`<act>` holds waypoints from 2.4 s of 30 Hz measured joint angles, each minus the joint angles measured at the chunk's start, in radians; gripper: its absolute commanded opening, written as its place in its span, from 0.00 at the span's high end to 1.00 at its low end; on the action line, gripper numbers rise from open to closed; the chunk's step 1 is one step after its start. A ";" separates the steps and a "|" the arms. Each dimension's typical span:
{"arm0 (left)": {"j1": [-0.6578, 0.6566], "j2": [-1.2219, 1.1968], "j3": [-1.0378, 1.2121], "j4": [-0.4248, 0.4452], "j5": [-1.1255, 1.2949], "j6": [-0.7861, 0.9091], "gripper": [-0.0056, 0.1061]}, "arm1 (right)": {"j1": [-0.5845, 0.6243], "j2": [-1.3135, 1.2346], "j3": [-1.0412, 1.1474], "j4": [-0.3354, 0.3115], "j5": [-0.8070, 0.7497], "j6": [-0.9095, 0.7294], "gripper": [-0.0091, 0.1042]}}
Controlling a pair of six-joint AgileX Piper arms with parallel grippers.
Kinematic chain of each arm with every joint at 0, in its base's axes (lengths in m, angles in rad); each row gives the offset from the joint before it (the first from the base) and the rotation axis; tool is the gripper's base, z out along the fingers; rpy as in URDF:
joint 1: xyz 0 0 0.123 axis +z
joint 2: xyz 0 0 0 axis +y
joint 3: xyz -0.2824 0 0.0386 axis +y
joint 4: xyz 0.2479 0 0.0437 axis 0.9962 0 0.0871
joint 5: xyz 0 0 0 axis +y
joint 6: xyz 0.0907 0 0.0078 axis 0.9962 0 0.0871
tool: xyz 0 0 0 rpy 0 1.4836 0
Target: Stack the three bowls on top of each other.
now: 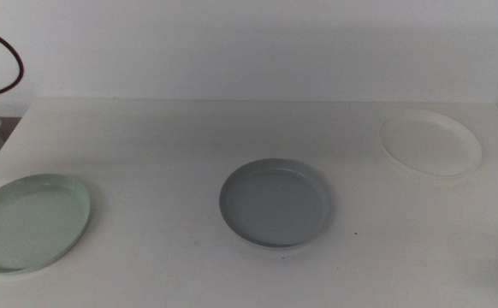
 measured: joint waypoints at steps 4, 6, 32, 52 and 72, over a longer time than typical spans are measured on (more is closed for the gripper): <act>0.000 0.066 0.000 -0.013 -0.066 0.023 0.14 | 0.000 0.000 0.000 0.000 0.000 0.000 0.20; 0.000 0.101 0.000 -0.018 -0.087 0.028 0.15 | 0.000 0.000 0.000 0.000 0.000 0.000 0.20; -0.238 0.127 -0.170 -0.150 0.054 -0.121 0.96 | 0.000 0.000 0.000 0.000 0.000 0.000 0.20; -0.814 0.306 -0.365 -0.208 -0.008 -0.347 0.96 | 0.000 0.000 0.000 0.000 0.000 0.000 0.20; -0.818 0.203 -0.363 -0.250 0.023 -0.195 0.11 | 0.000 0.000 0.000 0.000 0.000 0.000 0.20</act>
